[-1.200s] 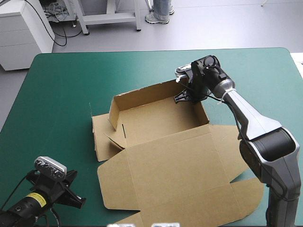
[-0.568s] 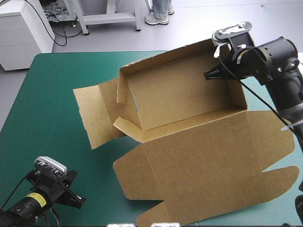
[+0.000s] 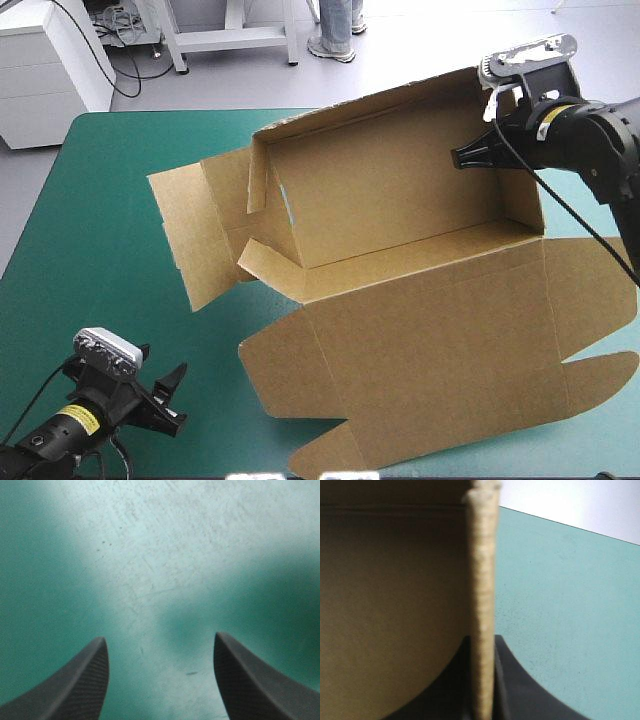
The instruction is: Fold the box
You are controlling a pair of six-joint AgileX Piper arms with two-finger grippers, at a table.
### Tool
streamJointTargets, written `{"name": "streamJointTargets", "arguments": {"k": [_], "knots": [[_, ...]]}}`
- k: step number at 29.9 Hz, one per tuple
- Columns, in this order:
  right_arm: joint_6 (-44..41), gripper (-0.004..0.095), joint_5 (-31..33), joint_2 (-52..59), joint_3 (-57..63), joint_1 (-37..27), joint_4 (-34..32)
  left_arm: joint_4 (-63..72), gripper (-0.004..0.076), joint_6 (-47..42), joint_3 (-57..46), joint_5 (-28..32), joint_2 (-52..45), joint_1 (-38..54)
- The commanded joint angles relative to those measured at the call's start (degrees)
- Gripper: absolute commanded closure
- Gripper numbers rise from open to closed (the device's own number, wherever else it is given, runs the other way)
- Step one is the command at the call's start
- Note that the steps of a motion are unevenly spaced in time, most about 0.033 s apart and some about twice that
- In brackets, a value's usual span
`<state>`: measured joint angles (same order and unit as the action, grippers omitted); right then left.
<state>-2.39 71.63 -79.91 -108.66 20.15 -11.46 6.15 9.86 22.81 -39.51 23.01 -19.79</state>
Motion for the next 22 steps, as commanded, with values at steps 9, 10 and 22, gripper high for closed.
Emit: {"name": "streamJointTargets", "arguments": {"k": [9,10,22], "knots": [[-0.1,0.0926,0.11,1.97,-1.2,-0.33,-0.71,-1.86,0.0314,-5.47,2.28,6.98,1.42,0.15],[-0.1,0.0926,0.11,1.97,-1.2,-0.33,-0.71,-4.45,0.0332,-7.39,2.83,6.49,1.94,0.15],[0.0,0.0926,0.11,1.97,-1.2,-0.33,0.25,-26.78,0.0409,-18.02,16.74,2.43,20.73,0.15]]}}
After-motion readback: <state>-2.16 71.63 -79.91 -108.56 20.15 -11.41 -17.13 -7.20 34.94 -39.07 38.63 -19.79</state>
